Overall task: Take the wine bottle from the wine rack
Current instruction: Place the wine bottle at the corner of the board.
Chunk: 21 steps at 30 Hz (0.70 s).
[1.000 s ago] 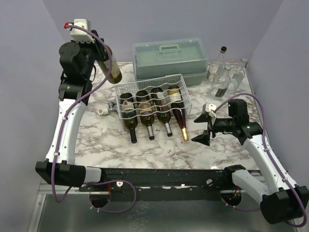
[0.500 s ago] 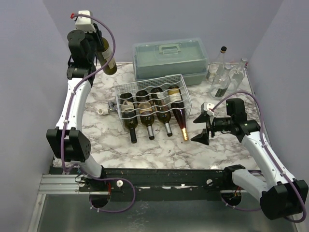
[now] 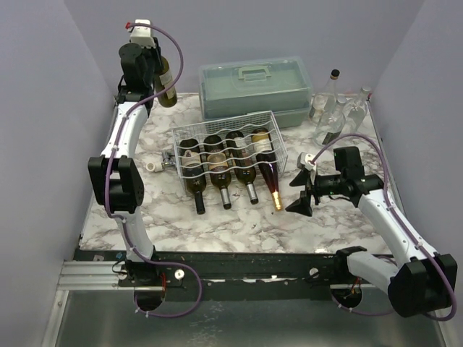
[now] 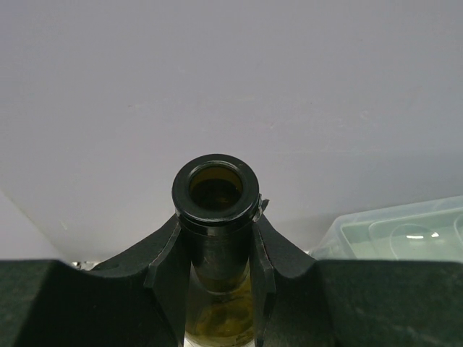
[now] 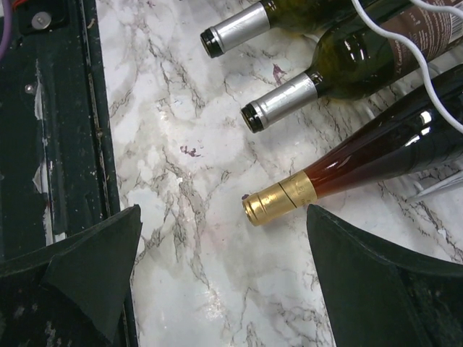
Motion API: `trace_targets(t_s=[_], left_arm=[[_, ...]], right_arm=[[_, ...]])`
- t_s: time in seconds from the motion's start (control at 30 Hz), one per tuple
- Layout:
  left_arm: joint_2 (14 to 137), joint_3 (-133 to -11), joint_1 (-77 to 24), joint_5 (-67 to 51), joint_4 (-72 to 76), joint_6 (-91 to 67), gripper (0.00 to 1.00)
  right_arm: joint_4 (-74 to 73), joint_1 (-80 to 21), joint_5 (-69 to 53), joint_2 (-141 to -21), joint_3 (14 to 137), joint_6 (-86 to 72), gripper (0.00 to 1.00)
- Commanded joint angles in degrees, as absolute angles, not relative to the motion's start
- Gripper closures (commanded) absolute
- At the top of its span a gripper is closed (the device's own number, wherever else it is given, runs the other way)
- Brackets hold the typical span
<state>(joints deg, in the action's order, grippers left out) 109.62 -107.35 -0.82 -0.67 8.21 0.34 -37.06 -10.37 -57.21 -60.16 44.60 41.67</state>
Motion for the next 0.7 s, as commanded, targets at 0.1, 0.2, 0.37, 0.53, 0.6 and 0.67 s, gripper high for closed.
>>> trace_targets(t_s=[0.1,0.2,0.37,0.53,0.6,0.67], left_arm=[[115.11,-112.85,0.97,-2.64,22.74,0.87,1.0],[117.24,-113.24,1.22,-2.64,23.76,0.45,1.0],[120.17,-114.29,1.4,-1.4,24.64,0.66,1.0],[122.2,-114.39,1.49,-1.03,25.18,0.26,1.0],[122.72,-114.3,1.41,-0.84,25.22,0.27,1.0],[123.11,-114.17,1.4,-0.44,25.31,0.26,1.0]], right_arm=[[-39.87,-10.07,-55.47,-62.94,46.22,43.23,0.01],[-40.13,-9.97,-55.26,-63.79,46.4,43.53,0.01],[-40.43,-9.97,-55.12,-64.67,46.58,43.69,0.01],[-40.33,-9.92,-54.88,-65.21,46.49,43.7,0.01],[-40.33,-9.9,-54.87,-65.35,46.54,43.77,0.01],[-40.25,-9.93,-54.84,-65.44,46.37,43.79,0.01]])
